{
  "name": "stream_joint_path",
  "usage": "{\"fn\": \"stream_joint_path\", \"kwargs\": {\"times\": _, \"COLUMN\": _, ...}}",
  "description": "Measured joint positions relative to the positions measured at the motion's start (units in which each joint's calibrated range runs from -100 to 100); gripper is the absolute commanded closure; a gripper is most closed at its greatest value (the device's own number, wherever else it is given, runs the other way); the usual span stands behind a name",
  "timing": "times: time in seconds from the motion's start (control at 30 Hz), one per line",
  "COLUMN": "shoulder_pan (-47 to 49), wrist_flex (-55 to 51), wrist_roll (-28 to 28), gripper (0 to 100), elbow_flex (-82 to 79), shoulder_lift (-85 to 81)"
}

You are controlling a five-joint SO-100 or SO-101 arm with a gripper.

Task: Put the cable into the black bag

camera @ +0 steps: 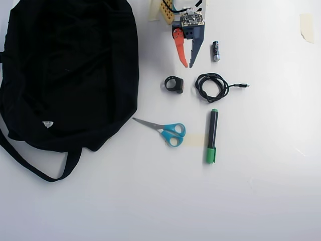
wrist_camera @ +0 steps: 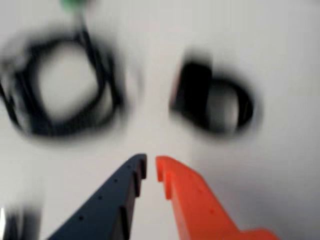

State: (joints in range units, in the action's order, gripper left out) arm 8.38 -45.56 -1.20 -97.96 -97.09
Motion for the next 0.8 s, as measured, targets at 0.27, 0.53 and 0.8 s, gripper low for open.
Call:
{"fn": "stream_joint_path", "kwargs": {"times": 0.27, "shoulder_pan": 0.07, "wrist_flex": 36.41, "wrist_roll": 0.00, "gripper": 98, "elbow_flex": 0.31, "shoulder_lift": 14.36}}
{"fn": "stream_joint_path", "kwargs": {"times": 0.53, "shoulder_pan": -0.15, "wrist_flex": 60.46, "wrist_roll": 0.00, "gripper": 98, "elbow_flex": 14.70, "shoulder_lift": 39.19}}
{"fn": "stream_joint_path", "kwargs": {"times": 0.8, "shoulder_pan": -1.69, "wrist_flex": 61.14, "wrist_roll": 0.00, "gripper": 98, "elbow_flex": 40.17, "shoulder_lift": 62.93}}
